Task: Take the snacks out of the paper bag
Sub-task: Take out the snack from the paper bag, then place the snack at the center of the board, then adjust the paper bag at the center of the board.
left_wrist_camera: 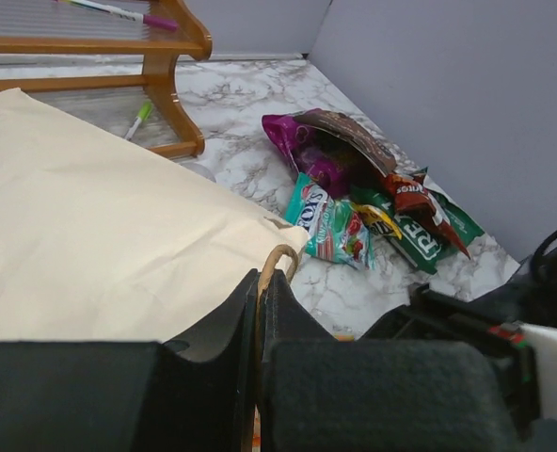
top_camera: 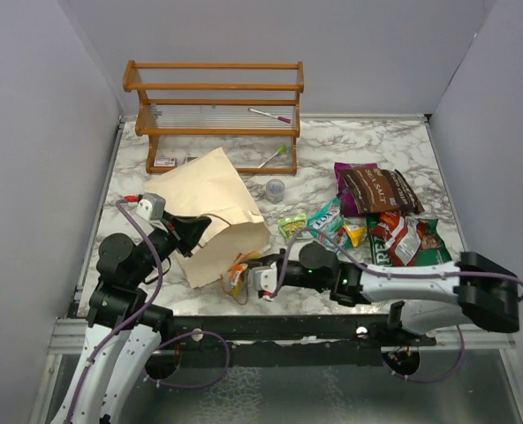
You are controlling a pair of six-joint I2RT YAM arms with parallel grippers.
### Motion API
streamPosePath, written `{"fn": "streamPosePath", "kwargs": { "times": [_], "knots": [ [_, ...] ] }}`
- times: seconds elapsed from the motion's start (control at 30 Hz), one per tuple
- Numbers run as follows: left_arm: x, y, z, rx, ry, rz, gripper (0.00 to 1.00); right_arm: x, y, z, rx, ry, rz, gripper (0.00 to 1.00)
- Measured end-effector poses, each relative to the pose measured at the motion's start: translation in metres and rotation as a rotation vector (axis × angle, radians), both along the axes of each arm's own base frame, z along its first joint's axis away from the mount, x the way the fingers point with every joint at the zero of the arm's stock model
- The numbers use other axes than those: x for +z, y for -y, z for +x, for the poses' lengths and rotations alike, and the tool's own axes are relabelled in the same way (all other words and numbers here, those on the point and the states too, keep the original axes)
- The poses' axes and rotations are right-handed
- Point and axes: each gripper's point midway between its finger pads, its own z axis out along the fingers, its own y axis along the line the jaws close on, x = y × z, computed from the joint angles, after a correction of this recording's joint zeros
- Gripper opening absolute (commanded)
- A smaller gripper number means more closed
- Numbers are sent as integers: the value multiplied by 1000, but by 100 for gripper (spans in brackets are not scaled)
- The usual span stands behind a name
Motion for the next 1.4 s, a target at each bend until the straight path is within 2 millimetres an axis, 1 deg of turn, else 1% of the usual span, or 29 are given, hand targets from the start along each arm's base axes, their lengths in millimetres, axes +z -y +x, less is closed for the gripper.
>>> {"fn": "streamPosePath", "kwargs": {
  "times": [0.1, 0.17, 0.23, 0.33, 0.4, 0.43, 0.53, 0.57, 0.63, 0.73, 0.83, 0.93, 1.07, 1.17, 1.23, 1.27, 1.33, 1.4],
  "knots": [
    [-3, -1, 3, 9, -14, 4, 0, 38, 22, -8, -29, -40, 92, 1],
    [-6, -1, 6, 18, -28, 8, 0, 64, 37, -9, -62, -56, 168, 1],
    [-9, -3, 9, 32, -43, 13, 0, 89, 55, -7, -113, -67, 244, 1],
    [-13, -8, 13, 69, -73, 24, 0, 116, 80, -1, -203, -78, 320, 1],
    [-10, -13, 15, 103, -85, 34, 0, 133, 98, 8, -289, -80, 358, 1],
    [-5, -16, 16, 120, -88, 40, 0, 140, 106, 13, -332, -78, 372, 1],
    [19, -23, 19, 161, -63, 55, 0, 165, 131, 30, -477, -62, 422, 1],
    [32, -25, 20, 173, -45, 58, 0, 172, 140, 36, -531, -55, 439, 1],
    [51, -28, 21, 193, -18, 61, 0, 189, 159, 47, -639, -45, 489, 1],
    [80, -35, 25, 233, 22, 59, 0, 204, 189, 59, -797, -47, 576, 1],
    [103, -41, 30, 276, 40, 51, 0, 210, 209, 66, -909, -54, 639, 1],
    [120, -43, 40, 305, 40, 34, 0, 206, 220, 70, -977, -61, 663, 1],
    [122, -42, 58, 342, -6, 3, 0, 188, 224, 79, -1055, -71, 641, 1],
    [120, -42, 74, 370, -45, -19, 0, 174, 220, 88, -1099, -73, 604, 1],
    [120, -43, 77, 384, -55, -32, 0, 163, 217, 95, -1128, -78, 575, 1],
    [118, -42, 87, 396, -65, -28, 0, 158, 217, 100, -1145, -81, 562, 1],
    [120, -47, 94, 434, -60, -24, 0, 142, 218, 110, -1179, -90, 520, 1],
    [124, -58, 100, 497, -41, -18, 0, 128, 219, 120, -1210, -104, 485, 1]
  ]
}}
